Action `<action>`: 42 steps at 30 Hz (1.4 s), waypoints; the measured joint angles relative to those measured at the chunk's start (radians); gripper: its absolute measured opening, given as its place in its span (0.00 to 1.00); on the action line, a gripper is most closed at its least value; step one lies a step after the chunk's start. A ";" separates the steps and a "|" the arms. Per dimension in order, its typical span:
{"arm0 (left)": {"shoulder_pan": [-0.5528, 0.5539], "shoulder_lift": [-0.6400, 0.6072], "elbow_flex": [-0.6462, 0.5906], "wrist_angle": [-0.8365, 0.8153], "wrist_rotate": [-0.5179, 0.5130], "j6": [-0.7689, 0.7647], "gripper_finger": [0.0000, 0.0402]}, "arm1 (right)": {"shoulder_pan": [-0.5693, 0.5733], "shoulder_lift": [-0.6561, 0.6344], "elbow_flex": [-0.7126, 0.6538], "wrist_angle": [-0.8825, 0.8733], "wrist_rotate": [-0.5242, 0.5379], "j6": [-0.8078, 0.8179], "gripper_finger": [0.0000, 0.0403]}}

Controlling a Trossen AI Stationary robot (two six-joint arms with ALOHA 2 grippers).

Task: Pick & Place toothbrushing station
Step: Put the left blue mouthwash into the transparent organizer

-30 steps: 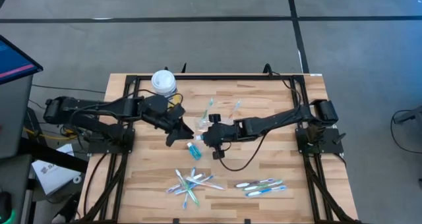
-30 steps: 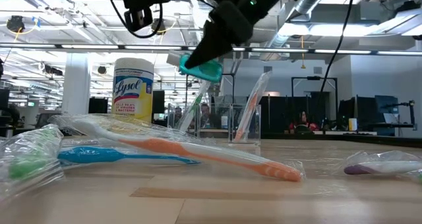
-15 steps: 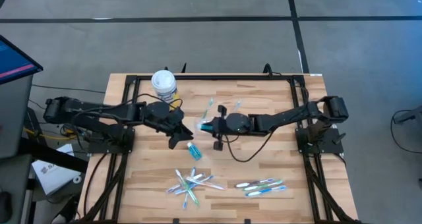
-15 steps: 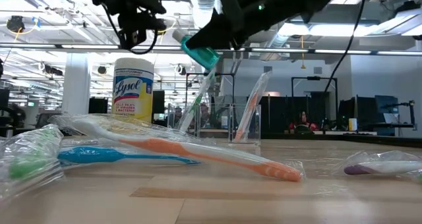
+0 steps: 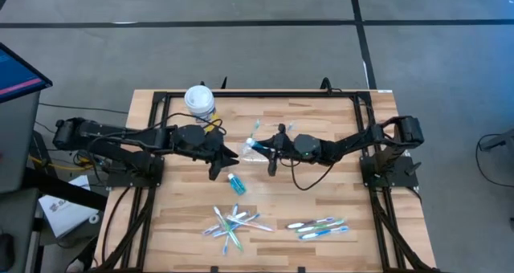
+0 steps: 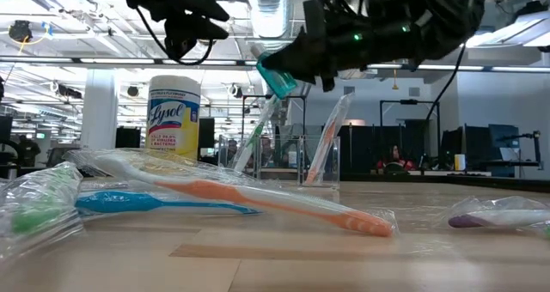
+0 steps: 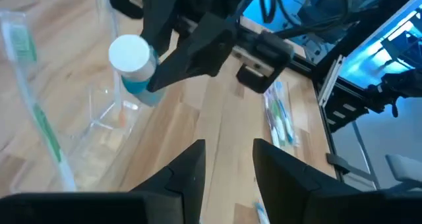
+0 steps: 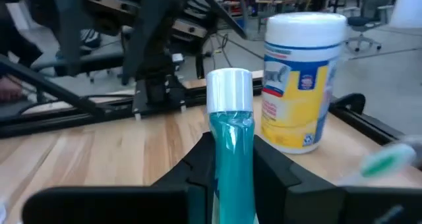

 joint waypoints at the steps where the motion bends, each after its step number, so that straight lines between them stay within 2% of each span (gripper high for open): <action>1: 0.000 0.000 0.000 0.009 -0.010 0.001 0.30 | -0.003 0.006 -0.008 0.021 0.010 0.007 0.14; 5: 0.000 0.000 0.000 0.056 -0.039 0.043 0.30 | -0.012 0.007 -0.041 0.088 0.023 0.044 0.14; 13: 0.000 0.001 0.000 0.084 -0.072 0.069 0.30 | -0.013 0.009 -0.049 0.104 0.073 0.061 0.14; 16: -0.011 0.006 0.000 0.090 -0.074 0.069 0.30 | -0.013 0.054 -0.050 0.151 0.074 0.062 0.14; 24: -0.066 0.029 0.000 0.098 -0.118 0.072 0.30 | -0.013 0.237 -0.052 0.449 0.073 0.107 0.14; 28: -0.089 0.033 0.000 0.103 -0.126 0.072 0.30 | -0.013 0.289 -0.054 0.512 0.089 0.120 0.14; 34: -0.122 0.042 0.000 0.106 -0.202 0.073 0.30 | -0.014 0.302 -0.054 0.530 0.112 0.116 0.14; 42: -0.125 0.051 0.000 0.106 -0.219 0.073 0.30 | -0.013 0.295 -0.054 0.527 0.113 0.096 0.14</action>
